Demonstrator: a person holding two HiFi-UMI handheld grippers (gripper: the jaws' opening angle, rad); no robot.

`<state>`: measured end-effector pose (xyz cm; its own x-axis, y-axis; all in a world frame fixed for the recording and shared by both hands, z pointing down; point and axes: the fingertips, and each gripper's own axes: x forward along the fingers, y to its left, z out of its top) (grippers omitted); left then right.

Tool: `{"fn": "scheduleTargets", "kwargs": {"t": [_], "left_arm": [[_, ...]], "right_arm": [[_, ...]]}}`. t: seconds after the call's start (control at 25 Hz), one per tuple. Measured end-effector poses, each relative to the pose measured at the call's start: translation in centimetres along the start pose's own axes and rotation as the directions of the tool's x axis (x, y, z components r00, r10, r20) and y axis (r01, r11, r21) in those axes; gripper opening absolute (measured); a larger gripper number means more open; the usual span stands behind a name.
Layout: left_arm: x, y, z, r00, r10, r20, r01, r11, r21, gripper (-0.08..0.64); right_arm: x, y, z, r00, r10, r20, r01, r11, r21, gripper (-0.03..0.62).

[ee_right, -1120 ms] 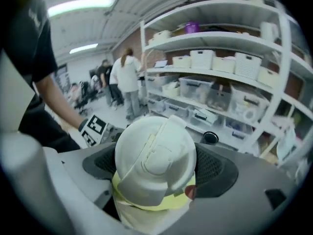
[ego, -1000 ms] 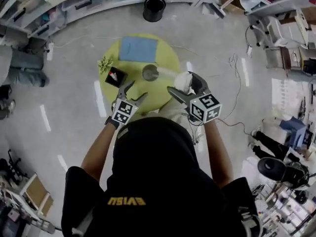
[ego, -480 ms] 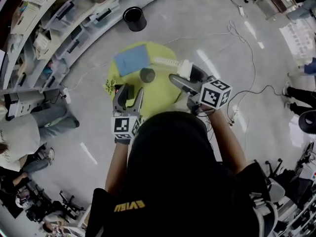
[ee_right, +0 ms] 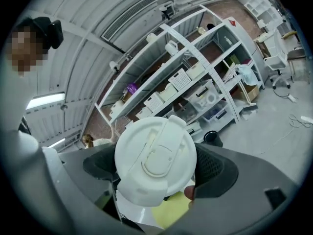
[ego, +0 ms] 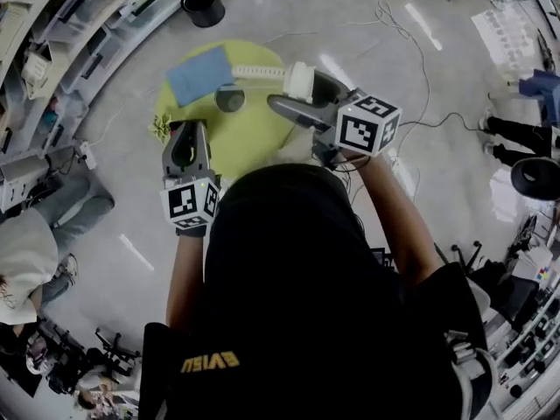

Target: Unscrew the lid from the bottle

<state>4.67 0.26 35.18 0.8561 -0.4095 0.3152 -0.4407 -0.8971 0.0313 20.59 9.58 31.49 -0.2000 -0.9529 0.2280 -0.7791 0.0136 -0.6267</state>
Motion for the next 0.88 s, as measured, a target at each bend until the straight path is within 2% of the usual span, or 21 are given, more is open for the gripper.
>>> {"fn": "scheduleTargets", "kwargs": {"t": [0.16,0.32,0.52,0.88], "left_arm": [[0.9,-1.7,0.3,0.999,-0.006,0.037,0.005,1.000,0.026,0.035],[-0.4,-1.0,-0.1,0.999,0.015,0.048,-0.014,1.000,-0.023,0.018],[-1.8,0.1,-0.7,0.998,0.044,0.048,-0.043,0.999,-0.033,0.018],[-3.1,0.9,-1.5,0.998,0.065,0.009,-0.064,0.996,-0.059,0.018]], "right_arm": [[-0.4,0.0,0.7,0.999,0.000,-0.038,-0.003,0.997,-0.080,0.459],[1.2,1.1,0.0,0.994,-0.007,-0.105,-0.008,0.989,-0.148,0.459],[2.8,1.8,-1.0,0.988,0.007,-0.155,-0.043,0.973,-0.225,0.459],[3.7,1.3,-2.0,0.983,-0.020,-0.181,-0.028,0.965,-0.261,0.459]]}}
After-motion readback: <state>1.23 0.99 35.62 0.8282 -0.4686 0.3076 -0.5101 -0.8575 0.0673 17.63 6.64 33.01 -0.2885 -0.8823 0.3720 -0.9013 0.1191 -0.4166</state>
